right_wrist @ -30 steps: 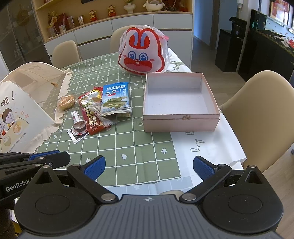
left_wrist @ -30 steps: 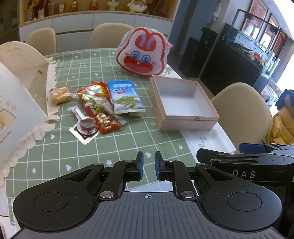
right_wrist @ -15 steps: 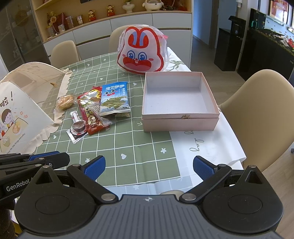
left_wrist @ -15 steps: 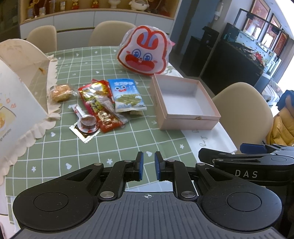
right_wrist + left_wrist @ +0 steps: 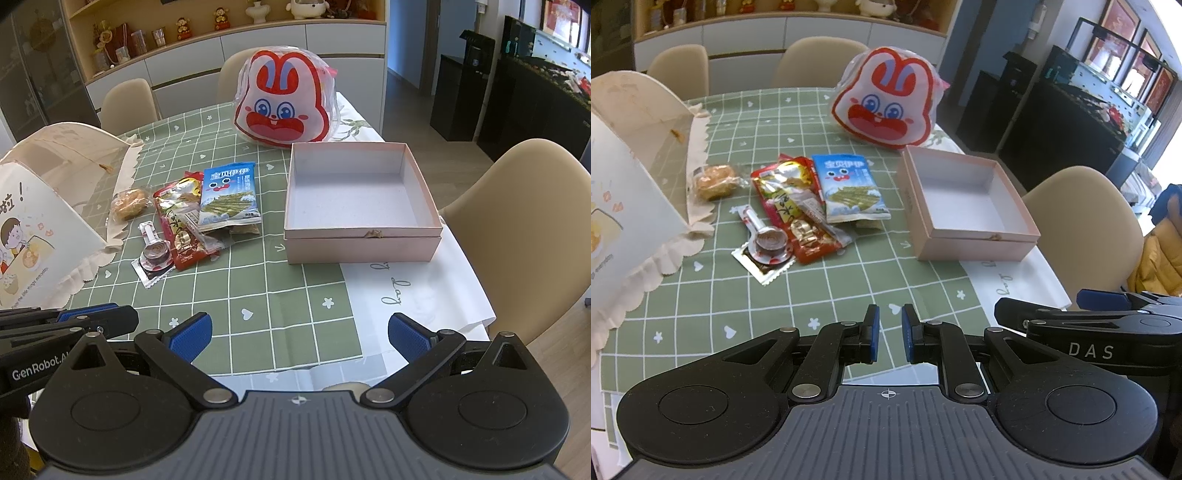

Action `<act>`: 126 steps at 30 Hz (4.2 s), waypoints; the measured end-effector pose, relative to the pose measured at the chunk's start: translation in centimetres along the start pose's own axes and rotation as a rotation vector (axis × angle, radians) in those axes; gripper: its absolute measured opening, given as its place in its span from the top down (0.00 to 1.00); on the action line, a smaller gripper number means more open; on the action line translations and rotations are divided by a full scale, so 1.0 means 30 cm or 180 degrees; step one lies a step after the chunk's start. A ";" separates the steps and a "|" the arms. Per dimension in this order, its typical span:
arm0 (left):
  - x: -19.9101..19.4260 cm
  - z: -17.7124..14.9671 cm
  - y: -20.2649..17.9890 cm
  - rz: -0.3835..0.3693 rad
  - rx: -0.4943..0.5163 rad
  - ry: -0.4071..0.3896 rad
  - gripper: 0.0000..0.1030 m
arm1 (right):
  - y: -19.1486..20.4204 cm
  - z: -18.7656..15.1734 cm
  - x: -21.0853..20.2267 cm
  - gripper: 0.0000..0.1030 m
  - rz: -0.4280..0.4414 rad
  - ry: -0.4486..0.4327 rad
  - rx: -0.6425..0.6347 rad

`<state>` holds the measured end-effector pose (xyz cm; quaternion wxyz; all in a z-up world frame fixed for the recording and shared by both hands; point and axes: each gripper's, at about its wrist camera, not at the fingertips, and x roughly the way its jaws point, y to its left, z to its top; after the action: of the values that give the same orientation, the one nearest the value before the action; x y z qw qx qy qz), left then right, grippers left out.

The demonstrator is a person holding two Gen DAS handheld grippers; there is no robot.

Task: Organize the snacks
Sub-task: 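Reach the right tool to the wrapped bread roll and grasp it, then lift the bread roll with the right tool while the left tool grasps the lollipop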

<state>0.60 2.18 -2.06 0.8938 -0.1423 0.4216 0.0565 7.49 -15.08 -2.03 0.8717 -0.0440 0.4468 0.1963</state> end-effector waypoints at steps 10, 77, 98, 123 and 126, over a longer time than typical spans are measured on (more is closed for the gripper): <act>0.085 0.039 0.105 0.0141 -0.0250 0.0131 0.84 | 0.025 0.051 0.088 0.01 -0.0090 -0.0458 -0.0305; 0.499 0.124 0.391 -0.0323 0.0299 0.0196 0.77 | 0.010 -0.234 0.346 0.11 0.0217 0.0032 -0.0677; 0.365 -0.068 0.204 -0.0282 0.1197 0.0141 0.68 | -0.025 -0.295 0.389 0.00 0.0297 0.0092 -0.0751; 0.365 -0.066 0.271 0.0093 0.1168 -0.0135 0.38 | -0.018 -0.323 0.383 0.00 0.0234 -0.0013 -0.0696; 0.399 -0.052 0.307 0.0175 0.1011 -0.0042 0.37 | -0.018 -0.325 0.382 0.00 0.0231 -0.0029 -0.0694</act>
<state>5.05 10.26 -14.13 0.9059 0.0127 0.4231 0.0145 6.27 -14.58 -17.02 0.8561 -0.1214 0.4201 0.2754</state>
